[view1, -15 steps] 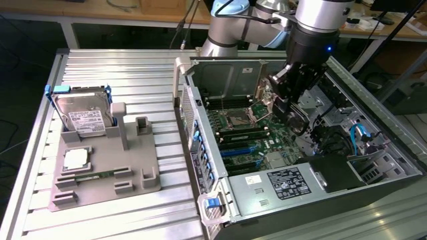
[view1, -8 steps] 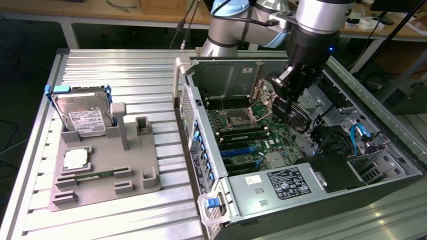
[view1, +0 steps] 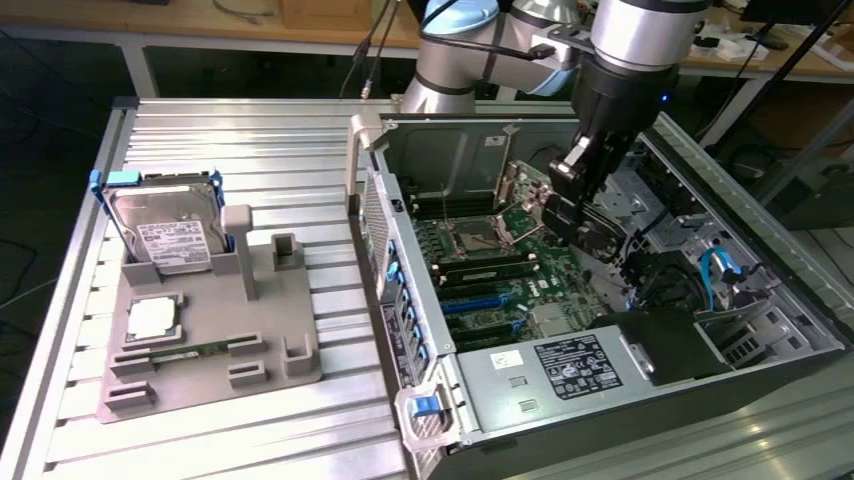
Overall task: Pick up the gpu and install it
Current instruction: 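Insert the gpu into the slot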
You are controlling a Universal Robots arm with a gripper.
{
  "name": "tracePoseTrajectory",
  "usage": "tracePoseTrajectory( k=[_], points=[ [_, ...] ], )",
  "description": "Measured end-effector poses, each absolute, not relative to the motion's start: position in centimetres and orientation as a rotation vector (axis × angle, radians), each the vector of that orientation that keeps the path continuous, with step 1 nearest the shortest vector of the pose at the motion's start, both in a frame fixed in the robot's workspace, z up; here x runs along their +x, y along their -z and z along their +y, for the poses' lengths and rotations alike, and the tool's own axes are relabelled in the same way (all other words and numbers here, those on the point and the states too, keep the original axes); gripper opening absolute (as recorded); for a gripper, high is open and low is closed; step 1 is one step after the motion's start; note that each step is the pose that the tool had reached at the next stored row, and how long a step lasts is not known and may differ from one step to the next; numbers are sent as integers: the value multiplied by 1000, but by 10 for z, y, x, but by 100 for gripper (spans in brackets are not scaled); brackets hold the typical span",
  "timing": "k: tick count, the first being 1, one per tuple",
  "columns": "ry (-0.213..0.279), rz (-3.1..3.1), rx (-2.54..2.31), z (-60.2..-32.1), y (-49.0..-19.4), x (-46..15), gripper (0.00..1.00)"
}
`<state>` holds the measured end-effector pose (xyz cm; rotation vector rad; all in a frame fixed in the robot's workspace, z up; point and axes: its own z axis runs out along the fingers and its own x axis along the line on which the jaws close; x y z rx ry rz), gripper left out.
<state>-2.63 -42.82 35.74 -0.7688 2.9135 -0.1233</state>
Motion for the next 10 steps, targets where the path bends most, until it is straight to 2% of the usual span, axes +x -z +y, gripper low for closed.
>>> tracePoseTrajectory(
  k=[10],
  points=[
    [103,2815,-1054,-428,-354,-26,27]
  ],
)
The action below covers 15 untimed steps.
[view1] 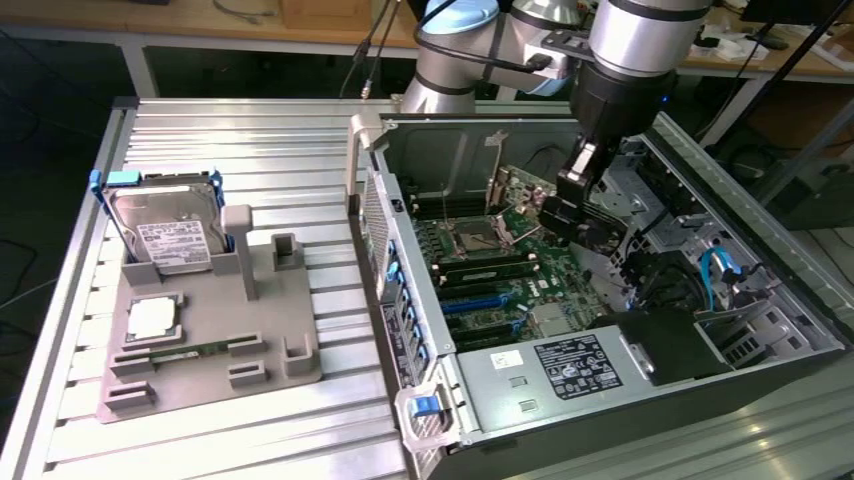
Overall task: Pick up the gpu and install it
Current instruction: 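Insert the gpu into the slot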
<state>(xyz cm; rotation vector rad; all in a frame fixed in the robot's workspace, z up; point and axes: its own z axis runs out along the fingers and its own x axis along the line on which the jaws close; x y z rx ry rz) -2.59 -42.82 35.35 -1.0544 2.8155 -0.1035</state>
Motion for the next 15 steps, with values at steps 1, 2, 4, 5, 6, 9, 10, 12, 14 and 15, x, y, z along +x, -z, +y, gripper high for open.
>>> tracePoseTrajectory(
  k=[1,2,4,5,6,9,10,12,14,15],
  points=[
    [102,2805,-1079,-428,-353,-26,27],
    [100,2795,-1104,-428,-353,-26,27],
    [94,2762,-1180,-428,-352,-26,27],
    [91,2742,-1224,-428,-351,-26,27],
    [89,2731,-1248,-428,-351,-26,27],
    [83,2694,-1322,-428,-350,-26,27],
    [81,2682,-1345,-428,-349,-26,27],
    [77,2656,-1395,-428,-348,-25,27],
    [74,2631,-1440,-428,-348,-25,27],
    [72,2616,-1465,-428,-347,-25,27]
  ],
)
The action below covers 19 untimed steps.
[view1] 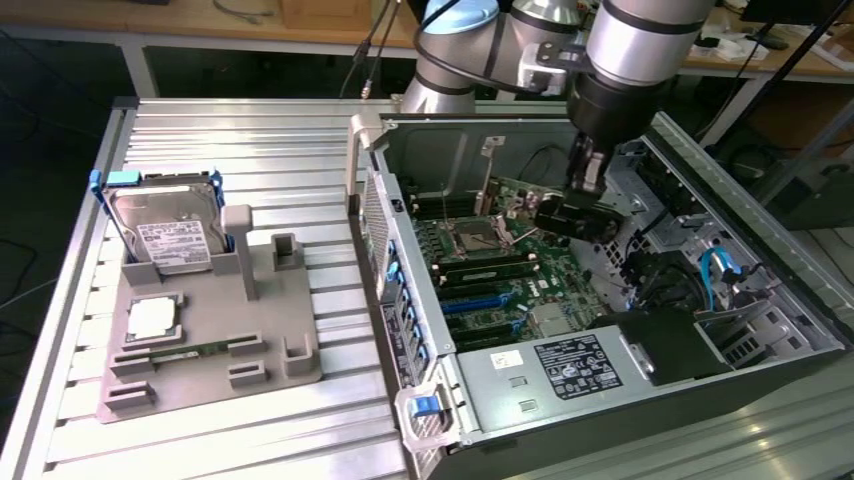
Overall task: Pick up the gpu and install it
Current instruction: 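Insert the gpu into the slot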
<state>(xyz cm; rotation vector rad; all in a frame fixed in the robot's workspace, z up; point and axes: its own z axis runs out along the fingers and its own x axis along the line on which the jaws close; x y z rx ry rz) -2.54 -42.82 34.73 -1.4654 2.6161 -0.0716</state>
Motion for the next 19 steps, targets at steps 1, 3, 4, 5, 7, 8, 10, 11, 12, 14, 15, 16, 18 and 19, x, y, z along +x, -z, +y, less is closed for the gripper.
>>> tracePoseTrajectory(
  k=[1,3,4,5,7,8,10,11,12,14,15,16,18,19],
  points=[
    [70,2602,-1489,-428,-347,-25,27],
    [66,2574,-1536,-428,-346,-25,27],
    [64,2559,-1560,-428,-346,-25,27],
    [62,2545,-1582,-428,-345,-25,27],
    [58,2515,-1628,-428,-345,-25,27],
    [56,2501,-1649,-428,-344,-25,27],
    [52,2468,-1696,-428,-344,-25,27],
    [50,2454,-1717,-428,-343,-25,27],
    [48,2438,-1740,-428,-343,-25,27],
    [44,2405,-1783,-428,-342,-25,27],
    [42,2388,-1805,-428,-342,-25,27],
    [40,2372,-1827,-428,-342,-25,27],
    [36,2338,-1869,-428,-341,-25,27],
    [34,2321,-1890,-428,-341,-25,27]
  ],
)
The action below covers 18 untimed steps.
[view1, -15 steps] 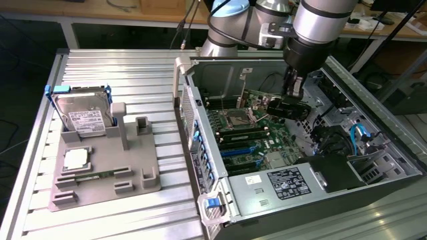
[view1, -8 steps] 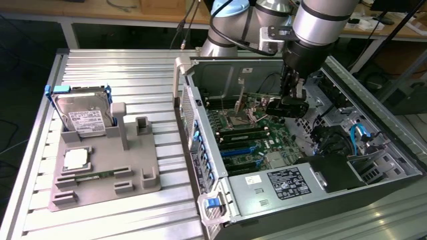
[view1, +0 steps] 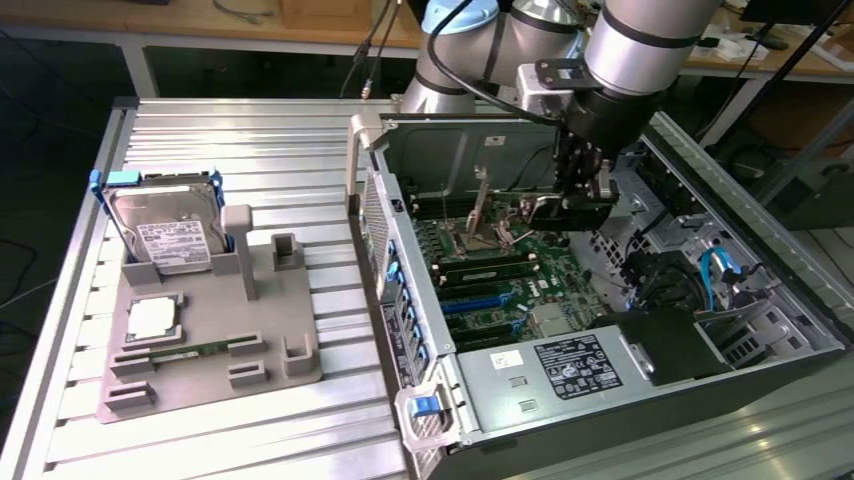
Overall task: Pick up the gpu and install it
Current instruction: 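Insert the gpu into the slot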
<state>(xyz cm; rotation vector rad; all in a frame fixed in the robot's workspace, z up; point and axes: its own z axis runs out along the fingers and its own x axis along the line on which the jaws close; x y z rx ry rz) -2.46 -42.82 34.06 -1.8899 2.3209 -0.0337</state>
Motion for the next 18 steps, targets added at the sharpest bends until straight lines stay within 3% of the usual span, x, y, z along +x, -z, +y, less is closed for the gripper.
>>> tracePoseTrajectory(
  k=[18],
  points=[
    [15,2134,-2097,-428,-337,-28,27]
  ],
)
